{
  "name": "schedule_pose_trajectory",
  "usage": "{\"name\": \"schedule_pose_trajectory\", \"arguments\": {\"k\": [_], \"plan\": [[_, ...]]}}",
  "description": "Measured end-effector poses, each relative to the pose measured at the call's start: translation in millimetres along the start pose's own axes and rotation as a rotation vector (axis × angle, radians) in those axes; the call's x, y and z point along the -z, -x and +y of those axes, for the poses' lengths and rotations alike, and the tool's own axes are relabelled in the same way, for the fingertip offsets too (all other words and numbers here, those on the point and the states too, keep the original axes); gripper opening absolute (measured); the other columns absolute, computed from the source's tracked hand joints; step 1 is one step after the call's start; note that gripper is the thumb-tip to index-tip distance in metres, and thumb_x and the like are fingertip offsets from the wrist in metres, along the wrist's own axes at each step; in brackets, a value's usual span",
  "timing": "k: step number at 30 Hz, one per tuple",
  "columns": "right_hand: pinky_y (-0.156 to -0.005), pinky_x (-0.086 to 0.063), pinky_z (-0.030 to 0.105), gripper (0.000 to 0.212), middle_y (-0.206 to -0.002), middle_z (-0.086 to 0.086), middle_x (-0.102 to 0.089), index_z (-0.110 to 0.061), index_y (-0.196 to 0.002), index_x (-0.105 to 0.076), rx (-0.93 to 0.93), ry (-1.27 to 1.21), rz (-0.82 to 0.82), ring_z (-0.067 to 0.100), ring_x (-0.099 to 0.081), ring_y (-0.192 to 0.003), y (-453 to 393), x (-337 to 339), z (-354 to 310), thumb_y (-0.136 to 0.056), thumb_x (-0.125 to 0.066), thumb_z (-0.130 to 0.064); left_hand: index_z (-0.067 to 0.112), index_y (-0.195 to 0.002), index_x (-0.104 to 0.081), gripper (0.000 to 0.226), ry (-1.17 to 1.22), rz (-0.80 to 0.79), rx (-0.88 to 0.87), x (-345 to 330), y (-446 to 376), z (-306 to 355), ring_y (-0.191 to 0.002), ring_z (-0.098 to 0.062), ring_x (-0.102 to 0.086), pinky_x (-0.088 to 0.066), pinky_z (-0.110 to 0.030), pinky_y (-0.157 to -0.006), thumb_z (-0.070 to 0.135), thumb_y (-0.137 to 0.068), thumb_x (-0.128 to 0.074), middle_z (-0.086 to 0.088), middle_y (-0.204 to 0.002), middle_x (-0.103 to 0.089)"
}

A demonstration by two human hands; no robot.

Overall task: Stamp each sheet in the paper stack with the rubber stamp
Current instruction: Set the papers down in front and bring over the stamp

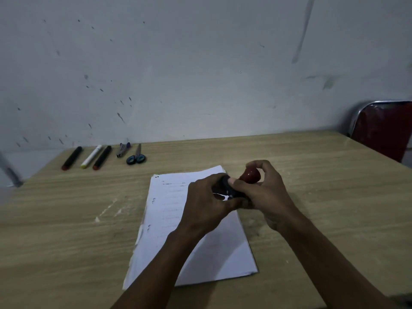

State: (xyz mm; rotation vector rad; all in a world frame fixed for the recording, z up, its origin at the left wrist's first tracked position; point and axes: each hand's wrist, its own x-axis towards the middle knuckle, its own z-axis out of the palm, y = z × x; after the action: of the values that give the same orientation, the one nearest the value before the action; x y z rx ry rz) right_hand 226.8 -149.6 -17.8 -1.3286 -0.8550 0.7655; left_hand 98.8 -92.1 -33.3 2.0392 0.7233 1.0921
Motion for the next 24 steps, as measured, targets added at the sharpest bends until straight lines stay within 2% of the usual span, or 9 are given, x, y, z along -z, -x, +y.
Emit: {"name": "schedule_pose_trajectory", "arguments": {"k": [4, 8, 11, 13, 17, 20, 24], "plan": [[-0.06, -0.06, 0.038, 0.039, -0.105, 0.021, -0.063, -0.021, -0.109, -0.06, -0.005, 0.025, -0.035, 0.03, -0.071, -0.09, -1, 6, 2, -0.078, -0.081, -0.011, 0.015, -0.088, -0.071, 0.031, 0.027, -0.052, 0.017, 0, -1, 0, -0.079, -0.015, -0.07, -0.058, -0.035, -0.076, 0.025, -0.064, -0.087, 0.003, -0.079, -0.072], [-0.06, -0.061, 0.039, 0.041, -0.11, 0.022, -0.06, -0.017, -0.115, -0.06, -0.034, 0.016, -0.067, 0.031, -0.071, -0.09, 0, 13, 1, -0.079, -0.078, -0.009, 0.015, -0.087, -0.071, 0.03, 0.047, -0.078, 0.023, -1, -1, -1, -0.078, -0.016, -0.071, -0.059, -0.034, -0.076, 0.025, -0.065, -0.087, 0.002, -0.078, -0.072], [-0.061, -0.06, 0.041, 0.048, -0.114, 0.021, -0.058, -0.014, -0.122, -0.059, -0.098, -0.035, -0.086, 0.035, -0.072, -0.085, -2, 24, 0, -0.079, -0.077, -0.005, 0.014, -0.1, -0.072, 0.035, 0.084, -0.124, 0.01, -2, 0, -1, -0.084, -0.012, -0.071, -0.057, -0.027, -0.079, 0.019, -0.068, -0.086, 0.003, -0.087, -0.074], [-0.062, -0.06, 0.044, 0.05, -0.117, 0.02, -0.058, -0.013, -0.124, -0.059, -0.138, -0.079, -0.089, 0.037, -0.073, -0.082, -3, 31, 0, -0.078, -0.077, -0.003, 0.013, -0.11, -0.069, 0.044, 0.086, -0.149, -0.001, -3, 0, -3, -0.09, -0.01, -0.071, -0.057, -0.027, -0.083, 0.018, -0.069, -0.085, 0.002, -0.096, -0.074], [-0.063, -0.061, 0.042, 0.047, -0.114, 0.021, -0.057, -0.015, -0.12, -0.058, -0.104, -0.086, 0.004, 0.037, -0.073, -0.075, -3, 41, 1, -0.078, -0.076, -0.002, 0.013, -0.123, -0.062, 0.068, 0.099, -0.052, 0.105, -10, -3, -9, -0.092, -0.01, -0.068, -0.058, -0.027, -0.081, 0.026, -0.062, -0.089, 0.001, -0.106, -0.068], [-0.064, -0.062, 0.038, 0.045, -0.111, 0.018, -0.058, -0.016, -0.12, -0.054, -0.065, -0.052, 0.108, 0.035, -0.073, -0.07, -5, 57, 3, -0.082, -0.073, -0.001, 0.021, -0.116, -0.063, 0.069, -0.025, -0.014, 0.144, -21, -4, -14, -0.084, -0.002, -0.064, -0.054, -0.017, -0.07, 0.036, -0.055, -0.091, 0.007, -0.104, -0.059], [-0.064, -0.062, 0.037, 0.047, -0.111, 0.016, -0.058, -0.017, -0.122, -0.052, -0.036, 0.032, 0.179, 0.032, -0.073, -0.068, -8, 72, 12, -0.083, -0.074, -0.003, 0.016, -0.11, -0.064, 0.067, -0.051, -0.047, 0.197, -36, -1, -22, -0.075, -0.007, -0.068, -0.058, -0.03, -0.072, 0.033, -0.052, -0.093, 0.003, -0.091, -0.068]]}}
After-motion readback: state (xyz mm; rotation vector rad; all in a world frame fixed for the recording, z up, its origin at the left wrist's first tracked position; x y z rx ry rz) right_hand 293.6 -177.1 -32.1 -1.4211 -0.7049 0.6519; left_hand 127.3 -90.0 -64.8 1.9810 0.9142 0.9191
